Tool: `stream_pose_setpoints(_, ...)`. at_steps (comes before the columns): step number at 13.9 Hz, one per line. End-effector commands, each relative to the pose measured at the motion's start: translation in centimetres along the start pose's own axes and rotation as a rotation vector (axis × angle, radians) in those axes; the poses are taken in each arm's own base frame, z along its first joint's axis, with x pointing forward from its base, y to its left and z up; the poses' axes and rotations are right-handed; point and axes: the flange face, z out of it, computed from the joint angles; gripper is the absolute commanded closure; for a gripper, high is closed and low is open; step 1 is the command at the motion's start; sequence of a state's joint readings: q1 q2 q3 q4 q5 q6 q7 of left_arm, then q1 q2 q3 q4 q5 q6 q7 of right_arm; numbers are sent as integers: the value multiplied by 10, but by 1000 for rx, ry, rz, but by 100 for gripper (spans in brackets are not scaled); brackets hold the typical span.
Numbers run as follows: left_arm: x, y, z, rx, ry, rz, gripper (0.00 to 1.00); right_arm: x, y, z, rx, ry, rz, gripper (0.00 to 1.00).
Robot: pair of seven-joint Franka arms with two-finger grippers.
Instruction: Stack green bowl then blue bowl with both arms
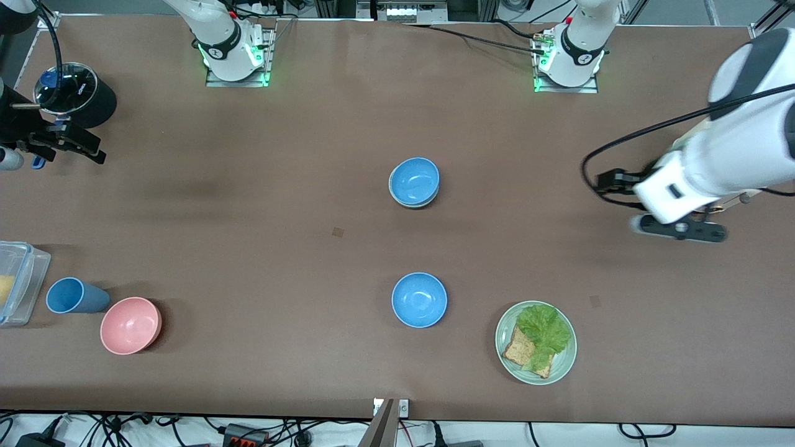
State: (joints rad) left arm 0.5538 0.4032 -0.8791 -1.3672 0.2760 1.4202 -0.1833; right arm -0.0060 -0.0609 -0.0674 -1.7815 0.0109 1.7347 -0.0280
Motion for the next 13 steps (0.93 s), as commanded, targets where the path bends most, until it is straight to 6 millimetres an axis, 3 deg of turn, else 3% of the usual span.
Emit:
stream_pose_setpoints(1, -26, -17, -7, -3, 42, -67, 0, -4, 0, -6, -11, 1, -17, 0)
stream_pose_setpoints(3, -42, -46, -5, -36, 120, -43, 0, -4, 1, -6, -13, 1, -16, 0)
stream_pose_setpoints(6, -69, -61, -2, 2, 139, -48, 0, -4, 1, -6, -13, -1, -17, 0)
stream_pose_setpoints(13, -69, -48, -4, -16, 104, -67, 0, -5, 1, -5, -12, -8, -17, 0)
